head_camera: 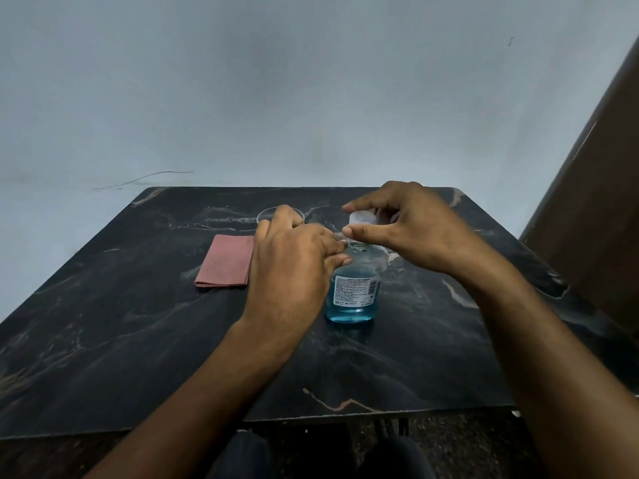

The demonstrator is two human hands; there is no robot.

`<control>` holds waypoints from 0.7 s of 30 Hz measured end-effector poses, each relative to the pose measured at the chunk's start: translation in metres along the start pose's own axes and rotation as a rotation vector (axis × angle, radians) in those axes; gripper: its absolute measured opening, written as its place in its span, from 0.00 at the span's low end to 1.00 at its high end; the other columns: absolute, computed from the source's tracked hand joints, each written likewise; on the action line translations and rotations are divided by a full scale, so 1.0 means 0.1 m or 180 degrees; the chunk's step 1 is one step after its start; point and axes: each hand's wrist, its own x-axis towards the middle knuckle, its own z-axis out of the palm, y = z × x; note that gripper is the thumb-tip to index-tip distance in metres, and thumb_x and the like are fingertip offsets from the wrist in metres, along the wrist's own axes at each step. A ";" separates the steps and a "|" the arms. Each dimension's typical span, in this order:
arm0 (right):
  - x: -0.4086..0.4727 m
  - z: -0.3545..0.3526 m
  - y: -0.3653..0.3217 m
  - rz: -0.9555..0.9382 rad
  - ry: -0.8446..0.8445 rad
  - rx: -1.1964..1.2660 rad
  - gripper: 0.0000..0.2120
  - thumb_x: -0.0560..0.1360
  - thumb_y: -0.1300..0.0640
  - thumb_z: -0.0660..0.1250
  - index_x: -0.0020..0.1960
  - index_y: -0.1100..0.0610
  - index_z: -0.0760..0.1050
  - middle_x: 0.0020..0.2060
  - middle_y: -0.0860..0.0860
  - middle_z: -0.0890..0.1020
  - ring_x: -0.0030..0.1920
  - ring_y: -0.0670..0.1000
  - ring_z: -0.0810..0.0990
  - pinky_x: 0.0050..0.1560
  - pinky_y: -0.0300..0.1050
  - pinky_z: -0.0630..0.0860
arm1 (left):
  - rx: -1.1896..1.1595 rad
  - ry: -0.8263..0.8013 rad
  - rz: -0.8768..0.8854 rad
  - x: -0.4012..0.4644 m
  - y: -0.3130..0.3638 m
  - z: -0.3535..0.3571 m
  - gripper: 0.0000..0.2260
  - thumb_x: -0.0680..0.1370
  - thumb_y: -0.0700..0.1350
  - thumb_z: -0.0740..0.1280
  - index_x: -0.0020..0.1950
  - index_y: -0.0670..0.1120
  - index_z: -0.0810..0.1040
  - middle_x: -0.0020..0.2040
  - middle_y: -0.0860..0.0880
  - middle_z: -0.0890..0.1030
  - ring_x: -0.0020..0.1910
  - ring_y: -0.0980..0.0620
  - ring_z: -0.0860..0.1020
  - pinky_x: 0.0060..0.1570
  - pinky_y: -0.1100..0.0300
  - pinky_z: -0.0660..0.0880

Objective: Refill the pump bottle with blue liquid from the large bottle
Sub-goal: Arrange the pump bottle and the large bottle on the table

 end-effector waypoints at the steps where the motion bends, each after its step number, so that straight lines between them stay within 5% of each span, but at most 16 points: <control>1: 0.01 -0.01 0.00 -0.0019 0.0031 0.0046 0.18 0.71 0.44 0.75 0.59 0.47 0.83 0.39 0.35 0.77 0.40 0.30 0.77 0.35 0.24 0.70 | -0.0008 0.0038 0.0025 0.00 0.01 -0.01 0.12 0.73 0.58 0.74 0.54 0.57 0.87 0.52 0.59 0.86 0.52 0.56 0.65 0.51 0.59 0.60; 7: 0.03 -0.07 -0.02 0.0040 0.0352 0.0243 0.18 0.69 0.46 0.77 0.56 0.51 0.84 0.40 0.38 0.81 0.39 0.30 0.77 0.36 0.23 0.70 | -0.0036 0.0159 0.0102 0.00 0.03 -0.02 0.12 0.71 0.55 0.76 0.53 0.54 0.88 0.49 0.57 0.87 0.50 0.54 0.65 0.49 0.55 0.62; 15: -0.02 -0.08 -0.08 0.0030 0.0506 0.0460 0.15 0.72 0.50 0.76 0.58 0.52 0.83 0.45 0.42 0.83 0.44 0.42 0.81 0.44 0.37 0.76 | -0.0101 0.0211 0.0158 0.01 0.02 -0.03 0.10 0.70 0.53 0.77 0.50 0.54 0.89 0.47 0.57 0.87 0.49 0.54 0.66 0.48 0.54 0.63; 21: -0.01 -0.20 -0.09 -0.0003 0.0995 0.1089 0.16 0.72 0.51 0.76 0.59 0.52 0.83 0.44 0.44 0.85 0.37 0.47 0.82 0.41 0.42 0.79 | -0.0063 0.0048 -0.0017 0.03 0.03 -0.06 0.13 0.72 0.56 0.76 0.54 0.57 0.88 0.51 0.58 0.86 0.51 0.56 0.65 0.51 0.58 0.60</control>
